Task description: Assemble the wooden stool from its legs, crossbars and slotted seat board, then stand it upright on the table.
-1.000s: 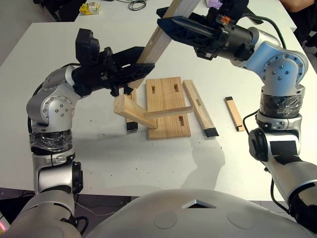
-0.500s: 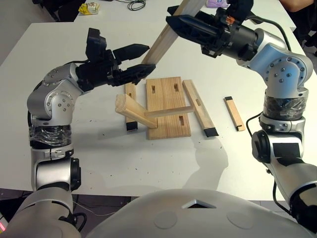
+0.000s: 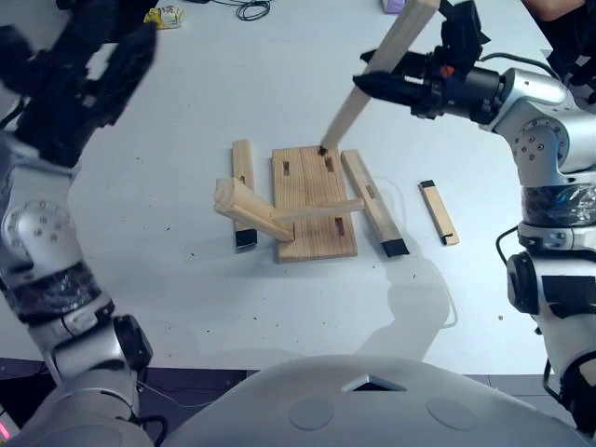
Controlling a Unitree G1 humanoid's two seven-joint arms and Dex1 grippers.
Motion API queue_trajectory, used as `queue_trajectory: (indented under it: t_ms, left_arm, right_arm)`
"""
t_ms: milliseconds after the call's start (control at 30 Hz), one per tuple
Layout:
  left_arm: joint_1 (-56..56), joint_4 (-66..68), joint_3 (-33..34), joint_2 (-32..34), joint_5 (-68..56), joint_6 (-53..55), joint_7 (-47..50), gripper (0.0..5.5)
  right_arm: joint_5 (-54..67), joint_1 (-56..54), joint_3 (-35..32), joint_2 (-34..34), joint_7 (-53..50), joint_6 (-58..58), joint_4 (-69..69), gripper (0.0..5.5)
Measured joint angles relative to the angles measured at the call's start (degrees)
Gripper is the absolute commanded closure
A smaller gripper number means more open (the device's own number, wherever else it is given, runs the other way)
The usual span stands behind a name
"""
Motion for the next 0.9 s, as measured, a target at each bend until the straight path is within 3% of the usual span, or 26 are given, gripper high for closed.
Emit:
queue_trajectory:
  t_ms: [133,233,567,900]
  left_arm:
    - [12.13,-0.72,1.58,-13.88,0.09,-3.08,10.35,1.76]
    - [13.90,-0.53,-1.28,-18.49,1.32,-5.21,13.18,1.76]
    - [11.12,0.34,-2.49,-17.75,0.31,-7.77,16.82,1.76]
    - [9.58,2.38,-4.40,-15.39,-0.41,-7.07,17.88,1.76]
  right_arm:
    - [-4.32,-0.38,2.59,-5.88,9.51,-4.96,3.36,3.44]
    - [-5.99,-0.60,3.18,-8.06,13.93,-6.74,4.55,3.44]
    - [-5.50,8.73,2.38,-10.15,15.64,-7.58,-4.67,3.44]
    - [5.55,18.89,-3.01,-8.48,8.73,1.25,-19.55,3.44]
